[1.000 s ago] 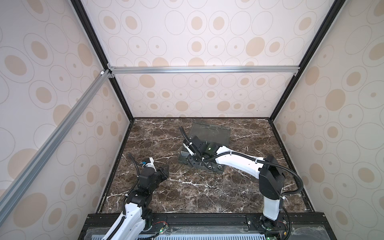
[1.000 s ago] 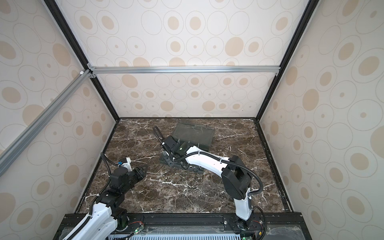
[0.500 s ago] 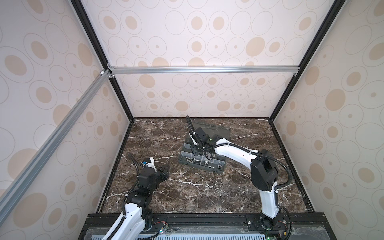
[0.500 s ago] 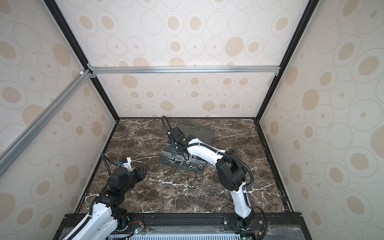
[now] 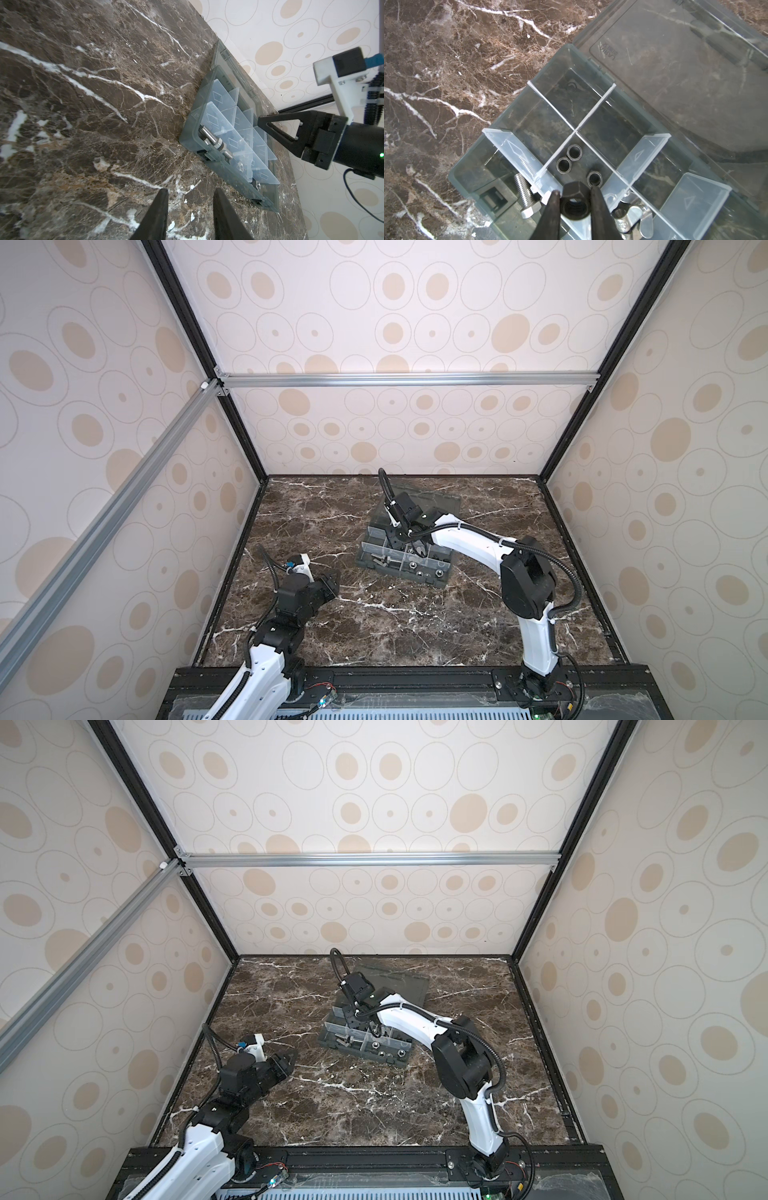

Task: Sort the screws and nuts into containers
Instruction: 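Open the right gripper to drop the nut into the black nut compartment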

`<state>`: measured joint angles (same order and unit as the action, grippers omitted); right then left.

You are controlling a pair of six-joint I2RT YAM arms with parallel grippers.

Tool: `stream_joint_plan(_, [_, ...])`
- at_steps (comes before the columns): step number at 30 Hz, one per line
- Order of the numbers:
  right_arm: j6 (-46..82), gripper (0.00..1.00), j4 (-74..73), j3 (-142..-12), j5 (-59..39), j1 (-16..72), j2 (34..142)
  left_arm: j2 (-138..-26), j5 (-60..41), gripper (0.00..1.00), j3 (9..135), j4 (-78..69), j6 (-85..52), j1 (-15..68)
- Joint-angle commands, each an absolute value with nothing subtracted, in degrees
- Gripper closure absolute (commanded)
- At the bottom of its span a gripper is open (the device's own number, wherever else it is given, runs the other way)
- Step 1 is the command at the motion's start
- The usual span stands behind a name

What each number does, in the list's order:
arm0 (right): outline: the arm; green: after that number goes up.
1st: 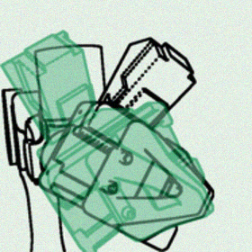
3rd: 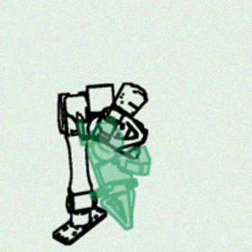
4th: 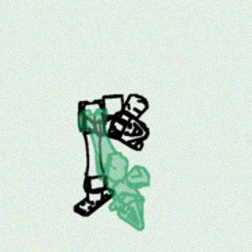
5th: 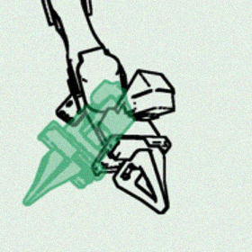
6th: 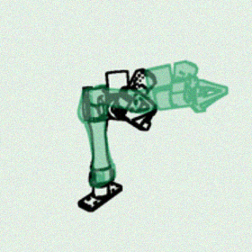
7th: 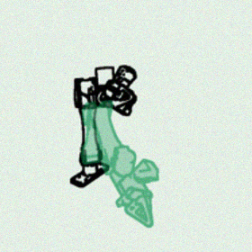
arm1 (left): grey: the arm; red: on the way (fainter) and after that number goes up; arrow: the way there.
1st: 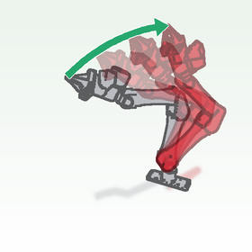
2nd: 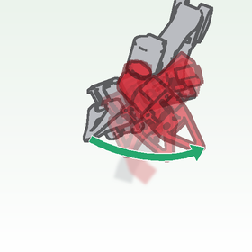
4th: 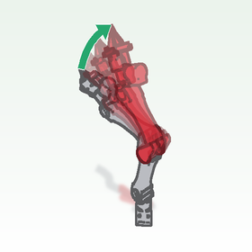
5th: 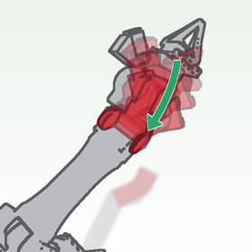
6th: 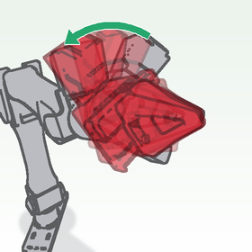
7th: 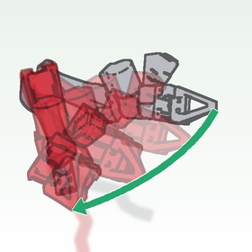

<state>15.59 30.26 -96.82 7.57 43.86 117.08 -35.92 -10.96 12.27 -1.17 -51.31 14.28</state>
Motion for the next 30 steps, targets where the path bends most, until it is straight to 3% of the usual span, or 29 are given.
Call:
stream_joint_plan(1, [16.18,0.80,29.52,-96.47,8.17,43.59,118.33,-36.00,-11.67,0.64,14.51,-2.78,-51.93,13.97])
stream_joint_plan(9, [17.06,0.76,29.20,-96.85,7.21,43.50,119.00,-35.47,-11.58,0.64,14.04,-3.12,-52.02,13.97])
stream_joint_plan(12, [17.23,0.53,29.38,-97.20,6.77,43.46,119.09,-35.68,-11.86,0.64,13.71,-3.94,-52.24,13.97])
stream_joint_plan(15, [17.49,0.42,29.61,-97.35,7.08,43.50,118.76,-36.20,-12.23,0.64,14.06,-4.11,-52.11,14.06])
stream_joint_plan(30, [15.68,0.38,23.51,-89.94,11.96,43.25,109.09,-34.65,-10.18,0.64,15.19,-6.88,-50.31,14.15])
